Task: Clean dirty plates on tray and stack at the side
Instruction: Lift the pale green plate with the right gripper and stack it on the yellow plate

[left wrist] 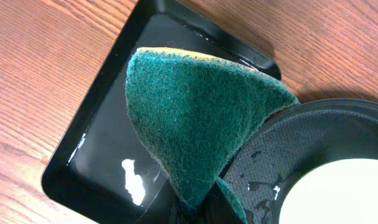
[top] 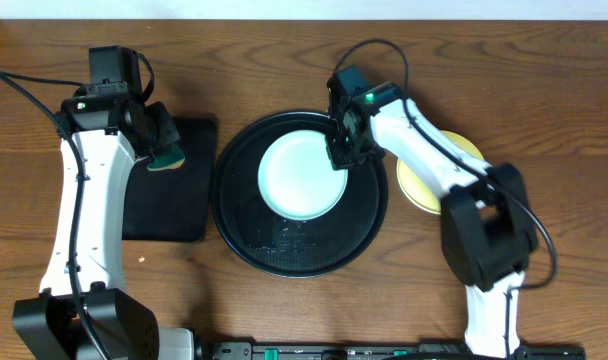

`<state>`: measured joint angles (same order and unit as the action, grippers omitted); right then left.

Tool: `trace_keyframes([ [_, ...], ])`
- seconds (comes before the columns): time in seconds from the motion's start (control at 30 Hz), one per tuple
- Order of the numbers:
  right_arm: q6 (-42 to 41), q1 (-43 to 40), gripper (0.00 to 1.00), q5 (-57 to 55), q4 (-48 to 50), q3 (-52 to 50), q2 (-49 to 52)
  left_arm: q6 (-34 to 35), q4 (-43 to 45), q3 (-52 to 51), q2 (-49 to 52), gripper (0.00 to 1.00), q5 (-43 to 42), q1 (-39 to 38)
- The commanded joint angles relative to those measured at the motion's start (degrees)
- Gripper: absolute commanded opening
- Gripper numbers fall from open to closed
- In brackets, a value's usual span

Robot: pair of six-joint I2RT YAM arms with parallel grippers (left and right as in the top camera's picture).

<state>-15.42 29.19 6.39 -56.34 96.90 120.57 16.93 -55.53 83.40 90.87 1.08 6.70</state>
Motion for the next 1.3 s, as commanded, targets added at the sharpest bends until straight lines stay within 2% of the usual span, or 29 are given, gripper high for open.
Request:
trace_keyframes([
  [0.0, 1.4, 2.4, 0.01, -14.5, 0.0, 0.2, -7.2, 0.3, -0.2, 0.2, 0.2, 0.08, 1.2, 0.3],
  [0.33, 3.5, 13.4, 0.01, -41.5, -0.5, 0.2, -13.8, 0.3, -0.8, 0.2, 0.2, 0.08, 1.1, 0.3],
  [0.4, 3.5, 17.6, 0.01, -50.9, -0.7, 0.2, -14.6, 0.3, -1.0, 0.2, 0.2, 0.07, 1.1, 0.3],
  [0.57, 3.5, 24.2, 0.01, -66.1, -1.3, 0.2, -14.6, 0.3, -1.0, 0.2, 0.2, 0.07, 1.1, 0.3],
  [0.8, 3.5, 29.0, 0.01, -78.7, -1.4, 0.2, -14.6, 0.3, -1.0, 0.2, 0.2, 0.07, 1.1, 0.3],
  [1.0, 3.2, 29.4, 0.01, -79.6, -1.4, 0.2, -14.6, 0.3, -1.2, 0.2, 0.2, 0.07, 1.1, 0.3],
  [1.1, 0.0, 29.2, 0.01, -77.4, -2.3, 0.2, -14.6, 0.3, -1.2, 0.2, 0.2, 0.07, 1.1, 0.3],
  [1.13, 0.0, 28.9, 0.01, -74.8, -2.5, 0.2, -14.6, 0.3, -1.2, 0.2, 0.2, 0.07, 1.1, 0.3],
  [1.23, 1.1, 26.0, 0.01, -54.8, -3.2, 0.2, -14.6, 0.3, -1.2, 0.2, 0.2, 0.07, 1.1, 0.3],
  [1.27, 2.3, 23.1, 0.01, -42.4, -3.0, 0.2, -14.6, 0.3, -1.2, 0.2, 0.2, 0.08, 1.1, 0.3],
])
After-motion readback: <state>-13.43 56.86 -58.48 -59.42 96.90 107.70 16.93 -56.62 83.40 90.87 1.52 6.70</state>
